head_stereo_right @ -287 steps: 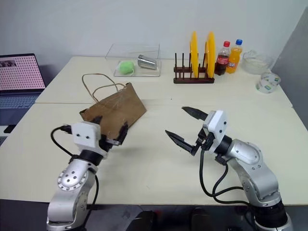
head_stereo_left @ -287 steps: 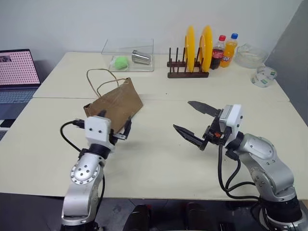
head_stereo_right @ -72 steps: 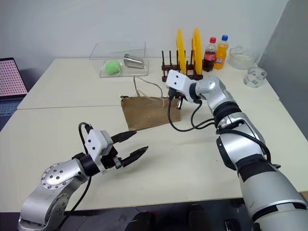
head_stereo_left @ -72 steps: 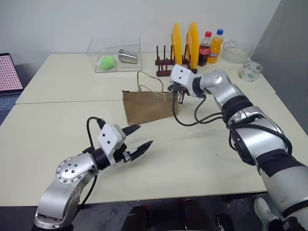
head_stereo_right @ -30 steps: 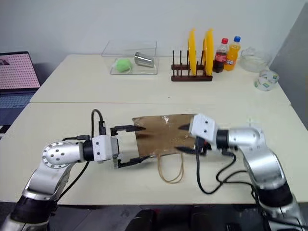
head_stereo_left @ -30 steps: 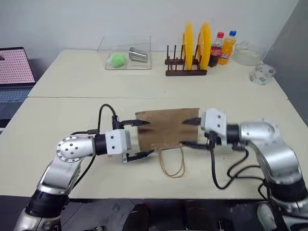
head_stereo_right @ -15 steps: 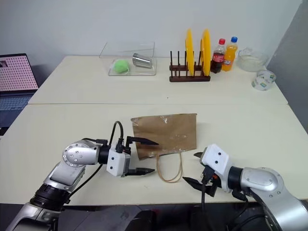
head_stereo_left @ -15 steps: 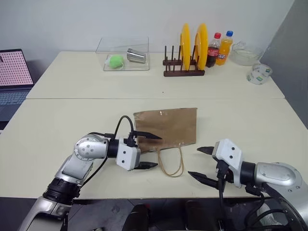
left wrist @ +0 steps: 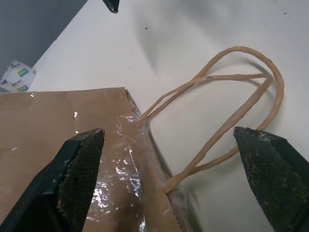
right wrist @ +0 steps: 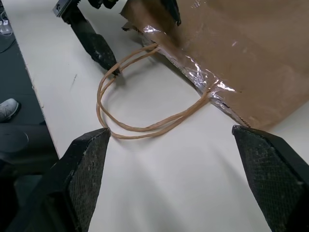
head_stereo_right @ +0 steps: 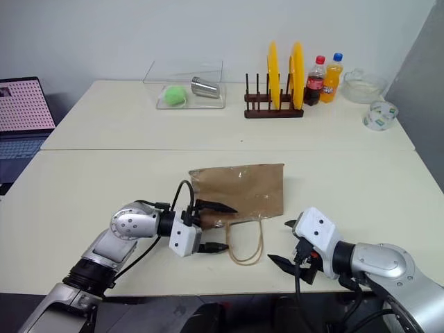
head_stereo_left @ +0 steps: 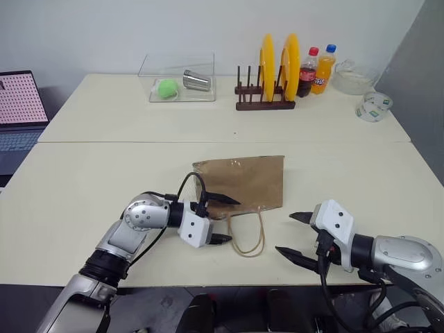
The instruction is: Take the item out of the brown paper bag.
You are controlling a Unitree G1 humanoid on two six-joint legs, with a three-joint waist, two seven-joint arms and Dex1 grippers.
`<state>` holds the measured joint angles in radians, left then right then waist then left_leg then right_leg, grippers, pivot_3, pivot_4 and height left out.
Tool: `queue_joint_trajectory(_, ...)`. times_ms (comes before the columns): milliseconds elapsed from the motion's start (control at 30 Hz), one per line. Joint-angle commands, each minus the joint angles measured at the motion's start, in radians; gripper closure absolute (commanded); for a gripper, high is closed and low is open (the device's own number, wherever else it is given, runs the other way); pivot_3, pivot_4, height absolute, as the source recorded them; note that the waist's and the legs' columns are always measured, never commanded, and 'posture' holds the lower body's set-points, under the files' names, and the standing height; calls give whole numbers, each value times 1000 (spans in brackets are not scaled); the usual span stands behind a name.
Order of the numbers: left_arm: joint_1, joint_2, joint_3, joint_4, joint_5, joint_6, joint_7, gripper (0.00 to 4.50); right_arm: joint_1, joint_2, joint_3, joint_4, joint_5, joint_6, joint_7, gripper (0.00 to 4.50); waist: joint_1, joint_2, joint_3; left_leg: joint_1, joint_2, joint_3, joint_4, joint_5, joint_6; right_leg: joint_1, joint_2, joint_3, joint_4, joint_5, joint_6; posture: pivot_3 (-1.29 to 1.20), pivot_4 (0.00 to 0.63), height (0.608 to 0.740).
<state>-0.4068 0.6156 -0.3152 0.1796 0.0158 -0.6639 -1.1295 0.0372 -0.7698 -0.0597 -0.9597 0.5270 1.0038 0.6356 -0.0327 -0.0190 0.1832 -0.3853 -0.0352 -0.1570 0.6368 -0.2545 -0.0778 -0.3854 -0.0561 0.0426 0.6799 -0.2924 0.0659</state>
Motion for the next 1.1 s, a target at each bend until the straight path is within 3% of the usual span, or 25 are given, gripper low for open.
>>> queue_joint_trajectory(33,-12,-15,-17,-19,-7,-8,11,0,11,-20,-21,-87,45,-32,-37,263,0,0,0,0,0,0,0,0,0,0,0,0,0,0,0,0,150,740)
queue_joint_trajectory(133,-14,-28,-33,-25,-7,-1,12,0,23,-35,-10,-87,62,-45,-66,263,-1,0,0,0,0,0,0,0,0,0,0,0,0,0,0,0,150,740)
queue_joint_trajectory(233,-18,-42,-45,-34,-19,5,10,597,36,-46,3,-87,73,-58,-91,235,0,0,0,0,0,0,0,0,0,0,0,0,0,0,0,0,150,740)
queue_joint_trajectory(300,-16,-49,-44,-52,-42,31,5,1180,44,-52,12,-87,76,-67,-107,235,0,0,0,0,0,0,0,0,0,0,0,0,0,0,0,0,150,740)
queue_joint_trajectory(433,-46,-59,7,-111,-152,293,11,2401,55,-54,51,-87,58,-89,-144,235,-1,0,0,0,0,-1,0,0,0,0,0,0,0,0,0,0,150,740)
queue_joint_trajectory(667,-173,-114,47,-115,-192,468,44,4471,38,-64,131,-87,49,-130,-140,235,0,0,0,0,0,-1,2,0,0,1,0,-1,0,0,0,0,150,740)
queue_joint_trajectory(1100,-278,-157,75,-76,-169,531,86,4471,-272,-15,393,74,-59,-169,-32,235,0,-1,0,-1,-1,-3,3,0,0,1,0,-2,0,0,0,0,150,740)
